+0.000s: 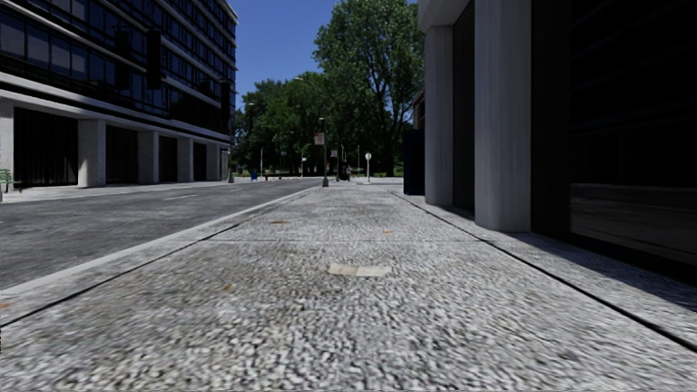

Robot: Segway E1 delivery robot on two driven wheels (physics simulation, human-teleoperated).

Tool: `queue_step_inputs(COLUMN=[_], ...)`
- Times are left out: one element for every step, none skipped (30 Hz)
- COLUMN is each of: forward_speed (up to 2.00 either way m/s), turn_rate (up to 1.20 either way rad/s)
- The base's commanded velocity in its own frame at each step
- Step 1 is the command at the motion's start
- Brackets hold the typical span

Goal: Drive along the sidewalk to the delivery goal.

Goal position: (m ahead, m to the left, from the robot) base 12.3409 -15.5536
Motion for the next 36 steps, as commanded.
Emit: queue_step_inputs(forward_speed=[2.00,2.00,2.00,2.00,2.00,2.00,2.00,2.00,2.00,2.00,2.00,2.00,2.00,2.00,2.00,2.00,2.00,2.00,2.00,2.00,2.00,2.00,2.00,2.00,2.00,2.00,2.00,2.00,2.00,2.00,2.00,2.00,2.00,2.00,2.00,2.00], turn_rate=[0.00,0.00,0.00,0.00,0.00,0.00,0.00,0.00,0.00,0.00,0.00,0.00,0.00,0.00,0.00,0.00,0.00,0.00,0.00,0.00,0.00,0.00,0.00,0.00,0.00,0.00,0.00,0.00,0.00,0.00,0.00,0.00,0.00,0.00,0.00,0.00])
